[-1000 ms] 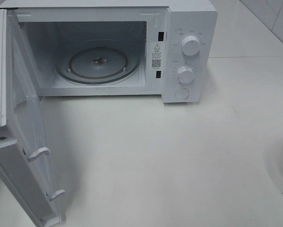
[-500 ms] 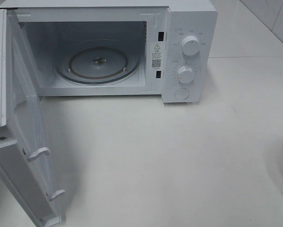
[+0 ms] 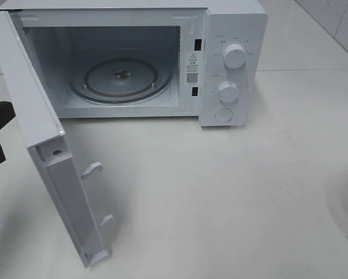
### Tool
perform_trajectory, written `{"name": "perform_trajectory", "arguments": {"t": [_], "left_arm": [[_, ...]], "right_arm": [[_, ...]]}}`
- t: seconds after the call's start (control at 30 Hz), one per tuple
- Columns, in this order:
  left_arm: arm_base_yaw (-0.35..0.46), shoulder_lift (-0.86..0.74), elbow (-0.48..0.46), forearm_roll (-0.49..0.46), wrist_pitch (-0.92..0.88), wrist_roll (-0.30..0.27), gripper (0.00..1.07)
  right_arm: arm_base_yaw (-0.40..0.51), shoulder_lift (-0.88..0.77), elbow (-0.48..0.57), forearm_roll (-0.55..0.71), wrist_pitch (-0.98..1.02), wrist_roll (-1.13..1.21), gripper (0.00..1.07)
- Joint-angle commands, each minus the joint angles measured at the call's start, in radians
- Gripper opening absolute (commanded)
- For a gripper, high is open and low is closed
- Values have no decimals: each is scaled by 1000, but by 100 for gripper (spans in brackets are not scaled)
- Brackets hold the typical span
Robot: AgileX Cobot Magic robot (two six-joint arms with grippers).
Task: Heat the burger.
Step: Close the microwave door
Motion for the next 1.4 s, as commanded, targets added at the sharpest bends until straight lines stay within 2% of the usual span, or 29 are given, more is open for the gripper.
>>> {"name": "perform_trajectory", "arguments": {"t": [0.03,0.2,0.23,0.4,0.63,0.7,0.77,0.8,0.9,0.97,1.13,1.33,1.4], "left_arm": [[-25,-3,-1,-45,5,5,0],[-55,-3,-1,-125,26,6,0],[-65,-1,-1,-147,34,21,0],[-98,57,-17,-151,33,41,0],[-174,150,-71,-220,25,46,0],[-251,190,-110,-297,25,90,0],[-272,200,-120,-324,26,104,0],[-312,217,-139,-384,26,130,0],[-332,223,-150,-409,26,141,0],[-398,255,-188,-517,26,175,0],[-461,286,-238,-606,42,212,0],[-504,312,-301,-655,93,252,0],[-530,327,-347,-733,111,292,0]], "right_arm": [[-5,-25,-1,2,-15,-7,72],[-5,-25,-1,2,-15,-7,72],[-5,-25,-1,2,-15,-7,72],[-5,-25,-1,2,-15,-7,72],[-5,-25,-1,2,-15,-7,72],[-5,-25,-1,2,-15,-7,72],[-5,-25,-1,2,-15,-7,72],[-5,-25,-1,2,-15,-7,72],[-5,-25,-1,2,-15,-7,72],[-5,-25,-1,1,-15,-7,72],[-5,-25,-1,1,-15,-7,72],[-5,-25,-1,1,-15,-7,72],[-5,-25,-1,1,-15,-7,72]]}}
